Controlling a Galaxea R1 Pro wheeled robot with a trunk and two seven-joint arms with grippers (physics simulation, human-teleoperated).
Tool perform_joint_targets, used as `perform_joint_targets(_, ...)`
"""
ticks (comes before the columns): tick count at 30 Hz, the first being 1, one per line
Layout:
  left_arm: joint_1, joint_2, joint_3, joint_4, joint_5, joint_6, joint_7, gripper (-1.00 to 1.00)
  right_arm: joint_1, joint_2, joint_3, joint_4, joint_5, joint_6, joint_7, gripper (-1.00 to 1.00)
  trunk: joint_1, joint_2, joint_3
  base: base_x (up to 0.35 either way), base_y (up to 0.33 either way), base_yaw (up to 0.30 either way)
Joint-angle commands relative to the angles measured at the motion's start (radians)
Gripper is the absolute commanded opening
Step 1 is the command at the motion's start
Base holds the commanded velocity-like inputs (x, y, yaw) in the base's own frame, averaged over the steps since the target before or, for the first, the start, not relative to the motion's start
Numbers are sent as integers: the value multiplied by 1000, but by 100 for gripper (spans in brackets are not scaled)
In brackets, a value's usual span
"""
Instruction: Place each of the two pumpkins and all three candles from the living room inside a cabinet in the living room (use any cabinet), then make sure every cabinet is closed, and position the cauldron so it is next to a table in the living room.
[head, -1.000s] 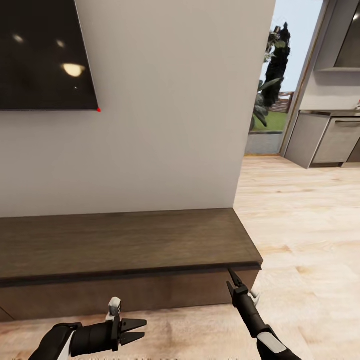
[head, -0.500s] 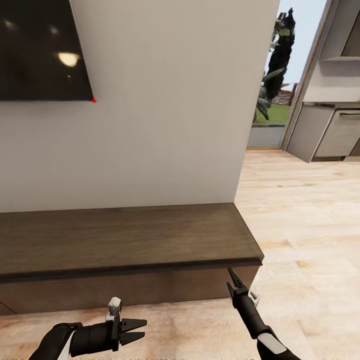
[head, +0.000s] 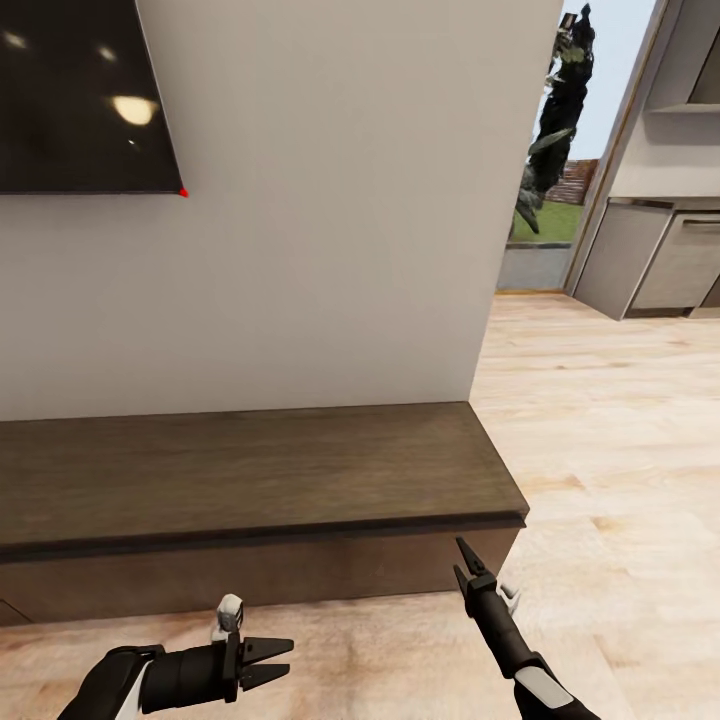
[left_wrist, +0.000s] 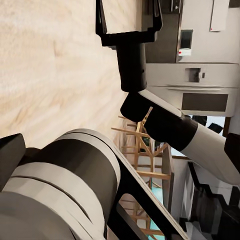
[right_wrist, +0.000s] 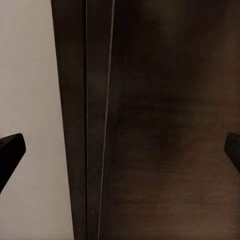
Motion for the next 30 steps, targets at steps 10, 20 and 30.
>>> perform_joint_targets(10, 0, 0, 0, 0, 2, 10, -2, 100, 0, 0, -3, 1, -2, -5, 3, 100, 0, 0, -1, 43, 0, 0)
perform_joint_targets(20, 0, 0, 0, 0, 2, 10, -2, 100, 0, 0, -3, 2, -3, -9, -17, 100, 0, 0, -1, 35, 20, 0)
perform_joint_targets(30, 0, 0, -2, 0, 2, 10, -2, 100, 0, 0, -3, 2, -3, -9, -19, 100, 0, 0, -1, 37, 33, 0)
